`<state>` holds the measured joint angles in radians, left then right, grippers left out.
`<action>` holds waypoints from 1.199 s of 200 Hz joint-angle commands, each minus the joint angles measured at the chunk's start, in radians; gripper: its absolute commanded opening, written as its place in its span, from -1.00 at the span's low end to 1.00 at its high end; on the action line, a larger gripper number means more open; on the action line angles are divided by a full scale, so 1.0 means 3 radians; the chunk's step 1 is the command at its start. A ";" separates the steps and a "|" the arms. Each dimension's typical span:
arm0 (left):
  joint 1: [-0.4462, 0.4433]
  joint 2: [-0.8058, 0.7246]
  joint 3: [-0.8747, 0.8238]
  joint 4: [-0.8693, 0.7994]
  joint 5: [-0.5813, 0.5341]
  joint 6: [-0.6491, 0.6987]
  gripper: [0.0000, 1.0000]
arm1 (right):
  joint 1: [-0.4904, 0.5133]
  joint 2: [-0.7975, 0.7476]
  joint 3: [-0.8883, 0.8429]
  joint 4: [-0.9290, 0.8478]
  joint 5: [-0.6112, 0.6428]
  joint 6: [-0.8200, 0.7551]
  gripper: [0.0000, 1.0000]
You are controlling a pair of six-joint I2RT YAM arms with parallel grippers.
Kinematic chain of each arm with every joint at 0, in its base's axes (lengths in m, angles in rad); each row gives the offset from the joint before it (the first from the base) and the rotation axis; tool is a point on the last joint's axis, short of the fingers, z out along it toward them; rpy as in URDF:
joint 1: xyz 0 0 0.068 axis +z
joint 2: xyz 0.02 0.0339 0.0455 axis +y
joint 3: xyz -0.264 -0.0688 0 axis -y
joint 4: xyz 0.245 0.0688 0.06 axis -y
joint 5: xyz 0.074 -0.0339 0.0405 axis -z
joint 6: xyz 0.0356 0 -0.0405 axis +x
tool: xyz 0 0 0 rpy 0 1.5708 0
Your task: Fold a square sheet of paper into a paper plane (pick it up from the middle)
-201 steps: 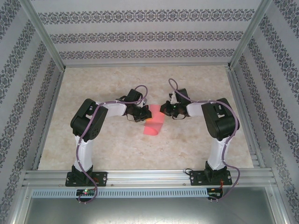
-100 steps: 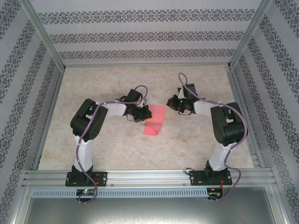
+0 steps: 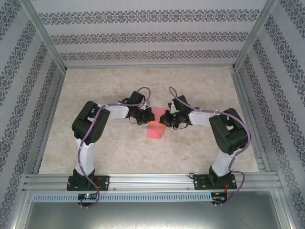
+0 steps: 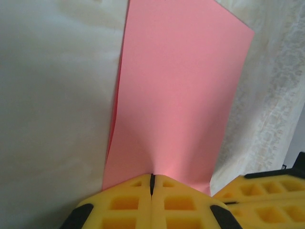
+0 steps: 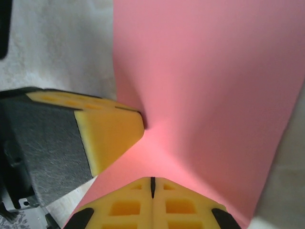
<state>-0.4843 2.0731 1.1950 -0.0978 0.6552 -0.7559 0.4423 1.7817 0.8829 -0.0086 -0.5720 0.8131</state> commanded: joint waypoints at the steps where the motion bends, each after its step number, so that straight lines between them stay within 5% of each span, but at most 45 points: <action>1: 0.0008 0.0501 -0.0393 -0.0962 -0.0756 -0.0001 -1.00 | 0.0039 0.0094 -0.0056 -0.0041 -0.0108 0.0004 -1.00; 92: 0.0008 0.0534 -0.0421 -0.0943 -0.0808 -0.0011 -1.00 | -0.0190 -0.0269 -0.0721 -0.0420 -0.0169 -0.0386 -1.00; 141: 0.0006 0.0533 -0.0426 -0.0930 -0.0813 -0.0012 -1.00 | -0.0136 -0.0677 -0.0520 -0.0161 -0.0279 -0.0169 -1.00; 240: 0.0003 0.0546 -0.0438 -0.0918 -0.0808 -0.0024 -1.00 | 0.0129 0.0033 -0.0375 0.0256 -0.0329 -0.0056 -1.00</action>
<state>-0.4843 2.0727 1.1866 -0.0841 0.6556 -0.7601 0.4694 1.7756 0.7933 0.0448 -0.6495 0.8017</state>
